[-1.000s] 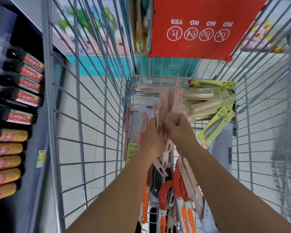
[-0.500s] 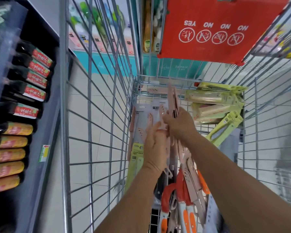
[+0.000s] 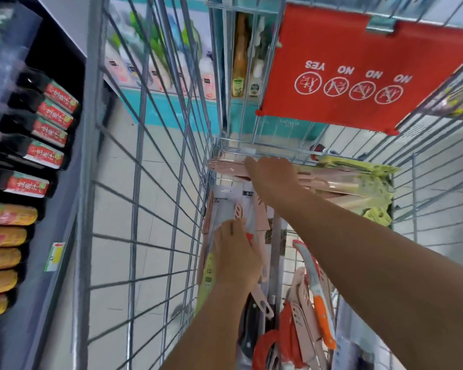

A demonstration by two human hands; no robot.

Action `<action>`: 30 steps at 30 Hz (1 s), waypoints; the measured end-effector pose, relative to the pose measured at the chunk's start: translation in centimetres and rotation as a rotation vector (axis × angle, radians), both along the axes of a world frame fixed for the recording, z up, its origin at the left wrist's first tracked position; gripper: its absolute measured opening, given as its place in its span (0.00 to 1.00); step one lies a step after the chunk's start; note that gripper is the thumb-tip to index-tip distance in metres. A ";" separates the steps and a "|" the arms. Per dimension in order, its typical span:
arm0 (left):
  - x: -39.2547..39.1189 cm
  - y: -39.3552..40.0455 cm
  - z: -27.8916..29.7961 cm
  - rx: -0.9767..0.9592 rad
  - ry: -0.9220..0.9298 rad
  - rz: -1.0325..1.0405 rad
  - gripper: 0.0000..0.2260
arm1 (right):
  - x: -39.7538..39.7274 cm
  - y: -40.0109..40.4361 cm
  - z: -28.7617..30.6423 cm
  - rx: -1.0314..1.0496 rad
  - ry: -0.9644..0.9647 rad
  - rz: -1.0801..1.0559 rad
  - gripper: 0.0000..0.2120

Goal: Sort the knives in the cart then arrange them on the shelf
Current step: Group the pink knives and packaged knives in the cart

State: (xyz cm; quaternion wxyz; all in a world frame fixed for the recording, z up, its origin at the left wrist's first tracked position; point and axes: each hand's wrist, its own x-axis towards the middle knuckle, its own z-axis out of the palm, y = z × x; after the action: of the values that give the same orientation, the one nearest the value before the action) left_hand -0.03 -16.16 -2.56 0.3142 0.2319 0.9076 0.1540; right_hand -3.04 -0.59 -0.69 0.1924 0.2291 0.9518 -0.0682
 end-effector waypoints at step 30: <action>-2.4 1.3 -2.6 -0.141 0.018 -0.242 0.28 | 3.3 -0.3 -4.9 -0.321 0.196 -0.242 0.32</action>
State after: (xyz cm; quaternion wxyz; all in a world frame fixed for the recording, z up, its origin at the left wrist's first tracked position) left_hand -2.46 -14.83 -5.21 0.3379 0.3186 0.8843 0.0487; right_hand 0.28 -0.90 -5.60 0.1233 0.3003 0.9085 -0.2633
